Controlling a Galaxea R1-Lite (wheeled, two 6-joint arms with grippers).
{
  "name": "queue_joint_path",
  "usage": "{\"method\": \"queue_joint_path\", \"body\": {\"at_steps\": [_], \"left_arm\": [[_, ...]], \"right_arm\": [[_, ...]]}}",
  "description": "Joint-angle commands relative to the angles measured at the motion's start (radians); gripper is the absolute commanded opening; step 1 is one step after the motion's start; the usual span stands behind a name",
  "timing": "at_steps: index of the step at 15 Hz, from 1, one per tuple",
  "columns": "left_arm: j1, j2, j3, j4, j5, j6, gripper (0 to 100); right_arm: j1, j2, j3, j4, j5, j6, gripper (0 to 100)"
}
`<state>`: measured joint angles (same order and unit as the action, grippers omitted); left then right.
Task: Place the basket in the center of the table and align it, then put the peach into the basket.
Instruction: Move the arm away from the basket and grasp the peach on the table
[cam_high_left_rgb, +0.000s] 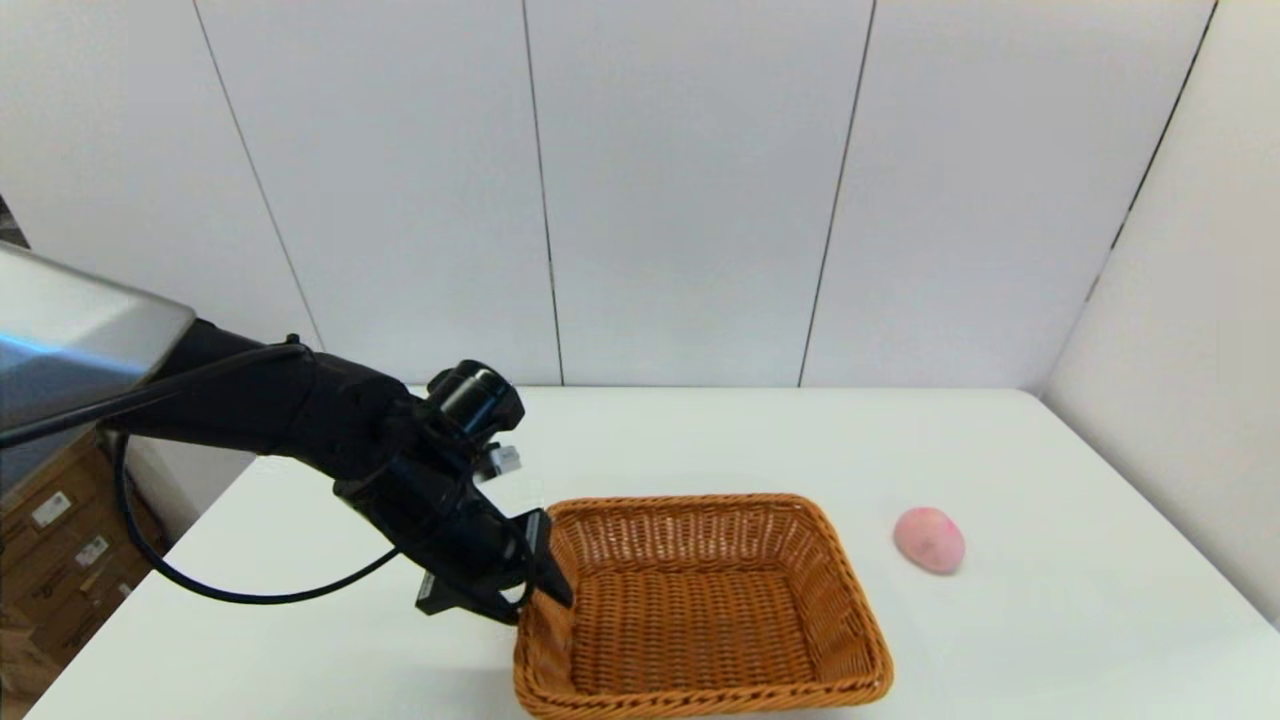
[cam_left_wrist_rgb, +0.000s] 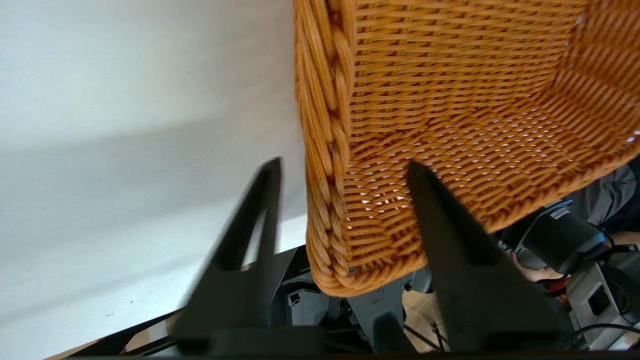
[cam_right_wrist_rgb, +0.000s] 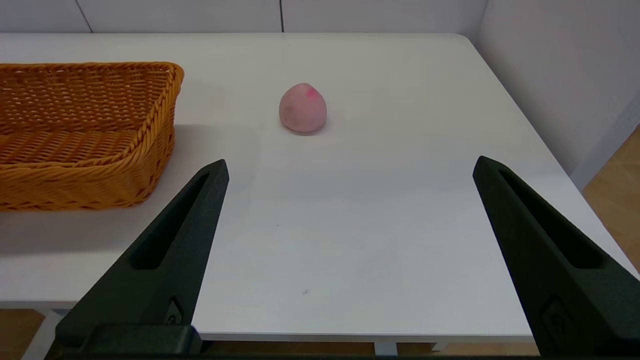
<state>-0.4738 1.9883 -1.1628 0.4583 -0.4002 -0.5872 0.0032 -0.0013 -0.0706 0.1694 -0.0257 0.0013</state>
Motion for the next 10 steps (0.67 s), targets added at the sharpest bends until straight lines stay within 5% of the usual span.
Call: {"method": "queue_joint_path", "body": {"at_steps": [1,7,10], "left_arm": [[0.067,-0.088,-0.014,0.008,0.073,0.012,100],[0.396,-0.444,-0.018,0.229,0.32,0.357,100],[0.466,-0.655,0.074,0.272,0.408,0.391,100]], "right_arm": [[0.0,0.001,0.0,0.001,0.0,0.0,100],[0.0,0.001,0.0,0.001,0.0,0.0,100],[0.0,0.001,0.0,0.002,0.0,0.0,100]]}}
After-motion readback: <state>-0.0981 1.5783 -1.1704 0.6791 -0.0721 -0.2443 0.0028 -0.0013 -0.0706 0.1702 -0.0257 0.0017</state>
